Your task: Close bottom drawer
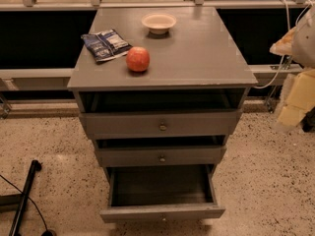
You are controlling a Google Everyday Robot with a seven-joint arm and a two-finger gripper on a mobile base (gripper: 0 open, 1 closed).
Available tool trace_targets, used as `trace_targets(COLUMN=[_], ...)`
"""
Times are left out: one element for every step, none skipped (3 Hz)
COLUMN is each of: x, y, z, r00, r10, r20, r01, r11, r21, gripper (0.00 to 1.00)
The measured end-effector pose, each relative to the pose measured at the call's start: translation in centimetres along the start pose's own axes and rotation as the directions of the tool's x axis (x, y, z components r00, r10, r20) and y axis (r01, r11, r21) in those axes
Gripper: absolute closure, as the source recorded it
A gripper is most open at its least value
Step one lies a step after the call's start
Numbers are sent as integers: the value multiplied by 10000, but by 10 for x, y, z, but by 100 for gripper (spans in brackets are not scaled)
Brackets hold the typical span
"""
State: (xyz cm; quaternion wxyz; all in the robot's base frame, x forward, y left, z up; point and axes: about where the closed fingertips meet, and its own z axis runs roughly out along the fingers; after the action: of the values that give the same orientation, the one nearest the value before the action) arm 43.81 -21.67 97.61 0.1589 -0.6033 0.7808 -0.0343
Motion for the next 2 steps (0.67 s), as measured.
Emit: trace_targets(x=[0, -1], y=[0, -1], z=[0, 0], r00=[10000, 10000], r10=[0, -22], r20=[1, 63], r01=[0, 23], r11=[10000, 9999], r21=[-1, -116], gripper=[0, 0])
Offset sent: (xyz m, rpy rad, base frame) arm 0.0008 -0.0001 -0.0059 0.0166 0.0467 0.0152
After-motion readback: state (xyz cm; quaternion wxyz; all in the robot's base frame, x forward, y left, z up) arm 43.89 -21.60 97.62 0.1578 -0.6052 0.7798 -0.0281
